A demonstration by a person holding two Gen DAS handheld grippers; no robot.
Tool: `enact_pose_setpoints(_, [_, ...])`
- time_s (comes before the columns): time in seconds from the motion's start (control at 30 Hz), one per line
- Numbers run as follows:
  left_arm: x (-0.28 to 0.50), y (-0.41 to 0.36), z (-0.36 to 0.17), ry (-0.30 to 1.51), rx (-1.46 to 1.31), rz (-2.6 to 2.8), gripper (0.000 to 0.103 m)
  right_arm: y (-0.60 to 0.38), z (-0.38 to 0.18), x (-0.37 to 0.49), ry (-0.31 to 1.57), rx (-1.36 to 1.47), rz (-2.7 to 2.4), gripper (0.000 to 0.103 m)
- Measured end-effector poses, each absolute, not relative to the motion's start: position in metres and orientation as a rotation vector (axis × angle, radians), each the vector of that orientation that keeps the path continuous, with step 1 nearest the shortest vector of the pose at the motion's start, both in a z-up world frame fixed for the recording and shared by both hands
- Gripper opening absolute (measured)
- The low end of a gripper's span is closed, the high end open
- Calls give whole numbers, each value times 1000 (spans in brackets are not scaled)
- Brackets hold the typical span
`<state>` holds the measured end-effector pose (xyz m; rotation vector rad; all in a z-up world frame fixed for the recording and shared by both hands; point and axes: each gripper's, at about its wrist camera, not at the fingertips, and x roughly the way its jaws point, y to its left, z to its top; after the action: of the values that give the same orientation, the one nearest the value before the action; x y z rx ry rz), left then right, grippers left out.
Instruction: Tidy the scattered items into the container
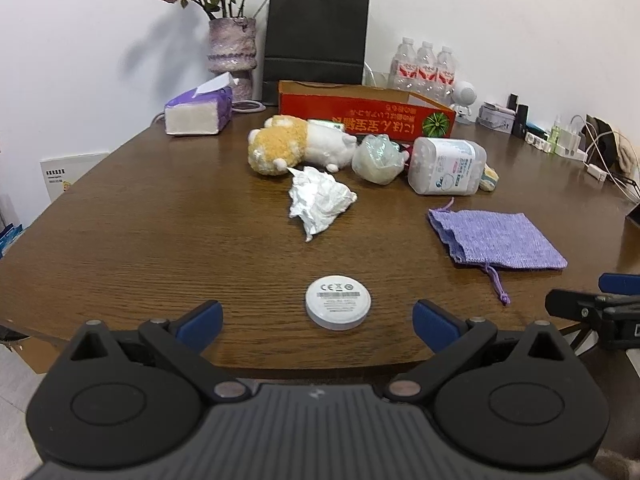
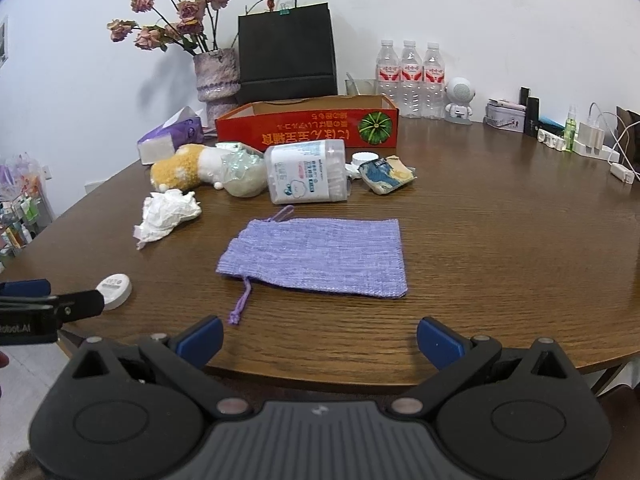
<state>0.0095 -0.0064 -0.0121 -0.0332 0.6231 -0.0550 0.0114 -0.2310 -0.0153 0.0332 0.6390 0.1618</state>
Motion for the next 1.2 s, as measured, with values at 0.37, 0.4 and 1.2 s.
enact_pose_setpoints(0.37, [24,-7,-19,638,-34,-31,103,-222,-23,43,619,27,142,103])
enact_pose_setpoints(0.4, [25,-7,-20,640,-35,-32,103,-218,-24,47,614,17,142,103])
enact_pose_setpoints(1.2, [32,-7,-20,620,-6,-86,41,-220,-26,87,611,56,339,12])
